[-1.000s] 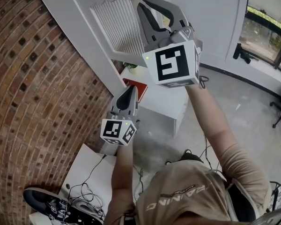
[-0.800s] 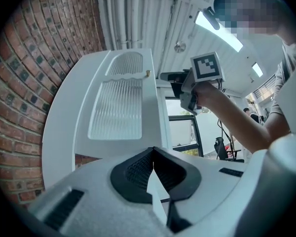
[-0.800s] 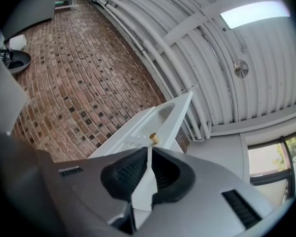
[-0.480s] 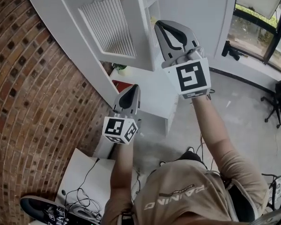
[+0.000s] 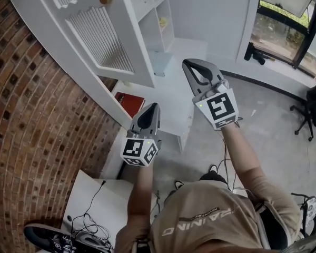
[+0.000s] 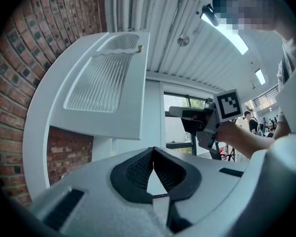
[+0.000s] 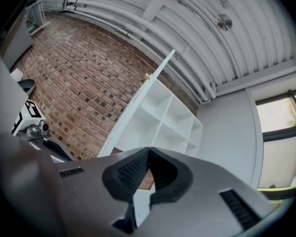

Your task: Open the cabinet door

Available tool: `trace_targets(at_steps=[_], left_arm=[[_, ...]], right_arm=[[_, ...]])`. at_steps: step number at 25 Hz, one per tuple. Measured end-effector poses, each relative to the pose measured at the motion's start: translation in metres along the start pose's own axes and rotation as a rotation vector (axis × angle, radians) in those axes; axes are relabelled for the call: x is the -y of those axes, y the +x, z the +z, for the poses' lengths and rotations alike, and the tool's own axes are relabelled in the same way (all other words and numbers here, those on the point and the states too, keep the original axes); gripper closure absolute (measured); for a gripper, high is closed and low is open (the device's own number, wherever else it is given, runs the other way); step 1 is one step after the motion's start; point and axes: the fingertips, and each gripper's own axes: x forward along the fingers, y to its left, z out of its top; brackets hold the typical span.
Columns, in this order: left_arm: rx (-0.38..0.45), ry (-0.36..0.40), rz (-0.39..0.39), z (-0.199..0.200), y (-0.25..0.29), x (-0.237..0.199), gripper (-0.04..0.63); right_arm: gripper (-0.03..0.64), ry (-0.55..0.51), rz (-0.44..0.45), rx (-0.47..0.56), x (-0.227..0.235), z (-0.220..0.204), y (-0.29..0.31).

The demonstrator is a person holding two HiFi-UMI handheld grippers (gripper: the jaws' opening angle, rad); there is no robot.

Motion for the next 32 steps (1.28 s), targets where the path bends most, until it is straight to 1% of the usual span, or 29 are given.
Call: trace_targets(at_steps=[3, 6, 11, 14, 16, 18, 22, 24, 26, 29, 32], left_arm=[[-0.025, -0.029, 0.040, -0.022, 0.010, 0.012, 0.586], [-0.043, -0.011, 0.087, -0.038, 0.021, 0.027, 0.586], [-0.082, -0.004, 0.115, -0.062, 0.055, 0.057, 0.586], [-0.095, 0.009, 0.178, -0.078, 0.064, 0.068, 0.586], [-0.106, -0.013, 0.234, -0.088, 0.070, 0.071, 0.586], [-0.109, -0.028, 0.275, -0.093, 0.080, 0.075, 0.586], [-0.089, -0.008, 0.326, -0.091, 0.094, 0.082, 0.586], [-0.060, 0.015, 0.360, -0.081, 0.093, 0.082, 0.586], [-0.047, 0.028, 0.375, -0.076, 0.094, 0.081, 0.586], [-0.054, 0.029, 0.377, -0.079, 0.102, 0.070, 0.586], [-0.035, 0.004, 0.408, -0.085, 0.111, 0.050, 0.586]], right_arm=[[0.603, 0.024, 0.037, -0.057, 0.009, -0.042, -0.018], [0.603, 0.063, 0.087, -0.105, 0.018, -0.080, -0.035], [0.603, 0.164, 0.153, -0.146, 0.046, -0.139, -0.063], [0.603, 0.193, 0.192, -0.189, 0.056, -0.174, -0.081], [0.603, 0.216, 0.238, -0.196, 0.062, -0.192, -0.090], [0.603, 0.228, 0.287, -0.183, 0.067, -0.205, -0.095], [0.603, 0.254, 0.361, -0.184, 0.070, -0.226, -0.097], [0.603, 0.288, 0.382, -0.175, 0.067, -0.230, -0.096], [0.602, 0.308, 0.393, -0.165, 0.066, -0.233, -0.092], [0.602, 0.324, 0.416, -0.168, 0.061, -0.242, -0.075], [0.601, 0.322, 0.443, -0.170, 0.056, -0.245, -0.056]])
